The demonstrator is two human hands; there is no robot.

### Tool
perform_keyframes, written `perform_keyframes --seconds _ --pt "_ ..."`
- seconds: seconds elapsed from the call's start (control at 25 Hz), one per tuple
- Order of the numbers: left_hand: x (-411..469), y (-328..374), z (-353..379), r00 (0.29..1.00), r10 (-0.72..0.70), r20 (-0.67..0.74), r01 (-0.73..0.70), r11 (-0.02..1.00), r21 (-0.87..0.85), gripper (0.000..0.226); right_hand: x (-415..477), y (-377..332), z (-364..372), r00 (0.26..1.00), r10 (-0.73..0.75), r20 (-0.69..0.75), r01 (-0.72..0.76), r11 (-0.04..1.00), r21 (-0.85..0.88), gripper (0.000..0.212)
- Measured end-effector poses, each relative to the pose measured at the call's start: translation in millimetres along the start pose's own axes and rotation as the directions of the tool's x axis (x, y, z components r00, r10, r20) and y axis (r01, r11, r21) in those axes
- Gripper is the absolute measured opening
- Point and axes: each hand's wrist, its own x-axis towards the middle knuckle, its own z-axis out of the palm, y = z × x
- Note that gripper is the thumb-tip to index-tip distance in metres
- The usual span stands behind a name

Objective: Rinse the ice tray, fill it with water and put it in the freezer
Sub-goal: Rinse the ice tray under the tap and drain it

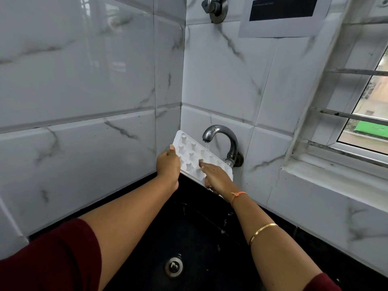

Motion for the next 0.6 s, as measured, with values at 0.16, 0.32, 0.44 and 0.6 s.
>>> perform_keyframes --seconds 0.16,0.32,0.44,0.6 --pt "-2 0 0 1.0 -0.004 0.014 0.004 1.0 -0.003 0.033 2 2 -2 0.997 0.012 -0.071 -0.011 1.0 0.01 0.04" --pt "-4 1 1 1.0 0.021 0.014 -0.02 1.0 -0.009 0.034 5 3 0 1.0 0.022 -0.014 -0.022 1.0 -0.021 0.039" --pt "-1 1 -4 1.0 0.008 -0.009 -0.008 1.0 -0.002 0.032 8 9 -3 0.999 0.047 -0.028 -0.043 0.993 0.112 0.03" --pt "2 -3 -8 1.0 -0.019 0.0 0.019 1.0 -0.018 0.036 9 14 -3 0.976 0.143 -0.162 -0.107 0.972 0.209 0.025"
